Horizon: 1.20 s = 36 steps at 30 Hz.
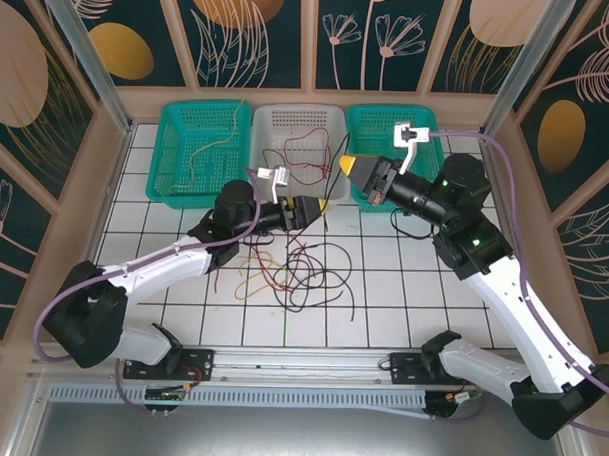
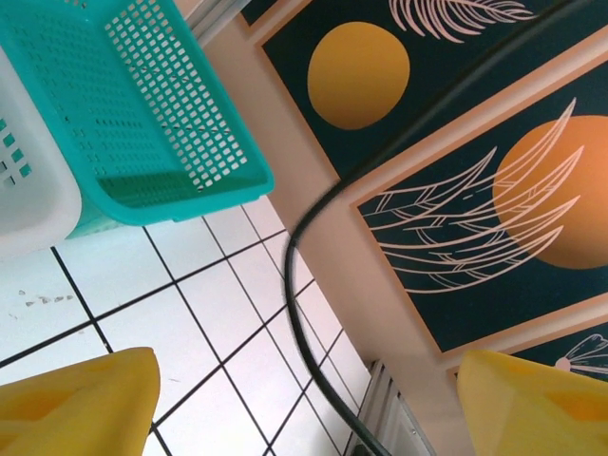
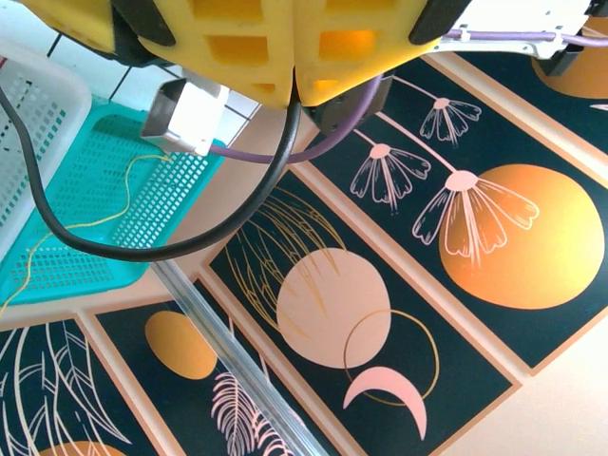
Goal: Untangle the cables
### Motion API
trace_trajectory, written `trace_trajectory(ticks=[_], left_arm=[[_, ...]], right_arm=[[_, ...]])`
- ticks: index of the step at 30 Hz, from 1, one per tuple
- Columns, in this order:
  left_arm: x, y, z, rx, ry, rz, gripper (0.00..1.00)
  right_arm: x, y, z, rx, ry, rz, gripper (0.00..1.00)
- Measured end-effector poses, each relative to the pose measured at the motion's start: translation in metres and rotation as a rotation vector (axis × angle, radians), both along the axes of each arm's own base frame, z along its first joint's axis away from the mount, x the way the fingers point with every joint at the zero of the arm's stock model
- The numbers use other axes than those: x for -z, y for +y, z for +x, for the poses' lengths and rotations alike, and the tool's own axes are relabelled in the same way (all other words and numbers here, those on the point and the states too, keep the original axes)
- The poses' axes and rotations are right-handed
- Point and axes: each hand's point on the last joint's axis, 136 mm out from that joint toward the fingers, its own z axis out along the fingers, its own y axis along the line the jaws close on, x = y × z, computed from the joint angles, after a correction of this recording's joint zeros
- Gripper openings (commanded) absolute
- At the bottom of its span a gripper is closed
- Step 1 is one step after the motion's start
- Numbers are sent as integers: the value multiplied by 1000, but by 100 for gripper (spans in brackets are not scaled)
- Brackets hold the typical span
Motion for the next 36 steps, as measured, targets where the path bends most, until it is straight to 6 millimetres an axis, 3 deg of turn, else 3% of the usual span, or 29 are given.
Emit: trace_trajectory(ticks=[8, 14, 17, 25, 28, 32, 36], left_arm=[[4, -13, -3, 47, 22, -26, 43], [-2, -17, -6, 71, 11, -52, 50], [-5, -19, -7, 85, 1, -68, 47], [-8, -21, -6, 92, -2, -84, 19], [-9, -22, -6, 94, -21, -77, 2], [-10, -23, -10, 93, -91, -40, 0], [-21, -17, -30, 97, -240, 0, 0]], right_arm=[[-6, 0, -3, -13, -7, 34, 0], [-6, 1, -3, -17, -1, 46, 0], [-7, 1, -3, -17, 0, 47, 0], [-8, 0, -2, -13, -3, 54, 0], [-8, -1, 0, 3, -1, 56, 0], [-8, -14, 15, 67, 16, 66, 0], [-3, -29, 32, 131, 54, 76, 0]])
